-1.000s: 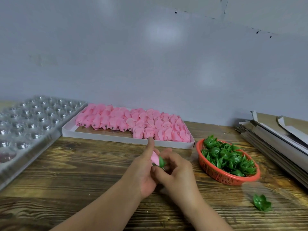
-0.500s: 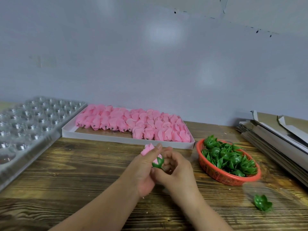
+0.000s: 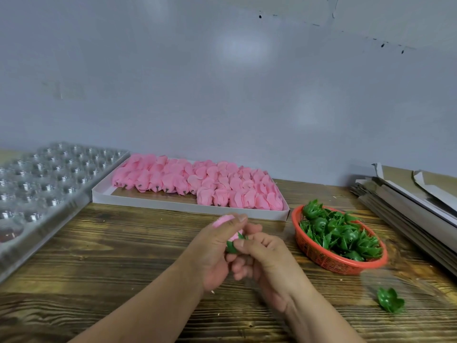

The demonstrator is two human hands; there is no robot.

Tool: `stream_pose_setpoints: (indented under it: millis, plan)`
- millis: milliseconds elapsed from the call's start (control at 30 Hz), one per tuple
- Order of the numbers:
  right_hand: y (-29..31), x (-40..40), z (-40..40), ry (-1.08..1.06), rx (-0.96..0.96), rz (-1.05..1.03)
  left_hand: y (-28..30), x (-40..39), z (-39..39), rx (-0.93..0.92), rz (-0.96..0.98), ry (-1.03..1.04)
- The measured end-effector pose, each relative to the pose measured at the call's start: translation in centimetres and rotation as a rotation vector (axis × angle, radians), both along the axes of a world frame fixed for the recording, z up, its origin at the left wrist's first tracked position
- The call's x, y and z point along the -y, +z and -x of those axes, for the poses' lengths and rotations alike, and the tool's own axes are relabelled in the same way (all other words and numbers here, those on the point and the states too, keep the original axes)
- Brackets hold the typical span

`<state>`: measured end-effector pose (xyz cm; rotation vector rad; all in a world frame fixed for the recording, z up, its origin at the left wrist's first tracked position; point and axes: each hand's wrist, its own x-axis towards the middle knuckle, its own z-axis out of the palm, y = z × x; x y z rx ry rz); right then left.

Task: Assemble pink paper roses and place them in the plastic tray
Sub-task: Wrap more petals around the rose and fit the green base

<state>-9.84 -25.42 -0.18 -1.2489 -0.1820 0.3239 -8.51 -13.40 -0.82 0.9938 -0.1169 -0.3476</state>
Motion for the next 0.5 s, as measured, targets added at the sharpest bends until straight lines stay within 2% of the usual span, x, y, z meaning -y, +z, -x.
stream_pose_setpoints:
  millis: [100,167,267,333,400,500]
  plan:
    - [-0.2,-0.2,0.0,-0.001,-0.062,-0.037,0.0,0.1,-0.4,-0.047,0.005,0.075]
    - [-0.5,-0.5,0.0,-0.077,-0.013,0.039,0.0,0.3,-0.6,-0.121,0.090,0.160]
    - [-0.9,-0.8,0.1,-0.285,0.268,0.314,0.4,0.6,-0.6,-0.195,0.201,0.239]
    - [-1.0,-1.0,0.4,-0.383,0.524,0.562,0.5,0.8,-0.6,-0.206,0.204,0.252]
    - [-1.1,-1.1,0.6,-0.445,0.726,0.726,0.5,1.0,-0.5,-0.211,0.208,0.255]
    - [-1.3,-1.0,0.5,-0.500,0.837,0.822,0.5,1.2,-0.3,-0.196,0.203,0.249]
